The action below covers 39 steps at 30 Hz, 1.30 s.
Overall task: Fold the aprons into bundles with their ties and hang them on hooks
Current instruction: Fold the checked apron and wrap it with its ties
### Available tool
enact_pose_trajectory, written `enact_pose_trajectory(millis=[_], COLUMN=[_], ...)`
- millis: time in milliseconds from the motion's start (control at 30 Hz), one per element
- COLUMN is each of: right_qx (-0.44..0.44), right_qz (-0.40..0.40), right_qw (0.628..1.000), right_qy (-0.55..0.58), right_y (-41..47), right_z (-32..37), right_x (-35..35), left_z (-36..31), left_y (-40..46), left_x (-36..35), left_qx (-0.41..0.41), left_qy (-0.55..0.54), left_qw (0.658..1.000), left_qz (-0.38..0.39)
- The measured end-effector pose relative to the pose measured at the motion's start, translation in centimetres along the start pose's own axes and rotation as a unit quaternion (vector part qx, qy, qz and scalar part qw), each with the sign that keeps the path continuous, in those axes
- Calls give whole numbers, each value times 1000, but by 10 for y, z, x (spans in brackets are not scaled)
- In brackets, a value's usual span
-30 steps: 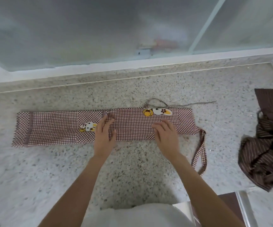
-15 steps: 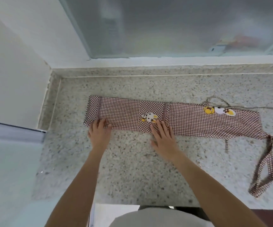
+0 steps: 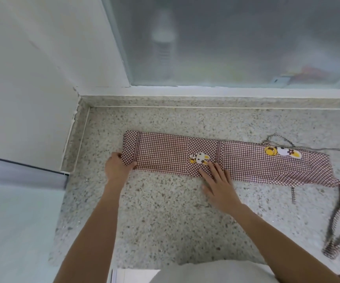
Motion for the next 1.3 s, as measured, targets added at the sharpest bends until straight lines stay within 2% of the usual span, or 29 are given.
enact_pose_trajectory(millis=[100, 200, 333, 467, 533, 667, 767, 867, 900, 967, 1033, 1167, 1300], right_qx=[9, 37, 32, 38, 45, 46, 60, 77, 88, 92, 17, -140, -219], right_qz=[-48, -60, -38, -11, 3, 57, 100, 99, 73, -31, -93, -133, -119], right_qw=[999, 997, 999, 998, 997, 996, 992, 992, 992, 989, 983, 963, 929], right_qy=[-13, -29, -18, -40, -55, -58, -50, 33, 61, 109, 158, 190, 274], right_y=[-7, -13, -14, -15, -18, -21, -20, -18, -19, -29, -47, -80, -91], right_z=[4, 8, 10, 7, 4, 0, 0, 1, -1, -18, -61, -145, -189], right_x=[15, 17, 16, 9, 0, -18, -25, -8, 4, 34, 54, 72, 75], left_z=[2, 5, 7, 6, -2, -48, -100, -169, -191, -232, -266, -288, -275], left_y=[1, 2, 1, -4, -18, -68, -105, -145, -158, -185, -208, -225, -228], left_x=[5, 4, 3, 6, 19, 49, 44, 20, 12, -9, -45, -141, -195], left_qx=[17, 30, 37, 40, 34, -42, -112, -219, -256, -320, -367, -387, -342], left_qy=[67, 66, -6, 13, -14, -189, -272, -293, -282, -239, -182, -33, 121], left_qw=[998, 997, 999, 999, 999, 974, 948, 926, 919, 910, 907, 921, 929], left_qz=[-8, -4, -7, 1, -27, -120, -119, -95, -99, -112, -93, 9, 72])
Point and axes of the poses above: each hand's wrist, its own y-axis towards the middle knuckle, its own x-axis out of the back of the hand, z = x × y, the point moved 9 cm from there along y, towards the middle knuckle, and after that the axes turned 1 degree about x, right-handed, at the moved point
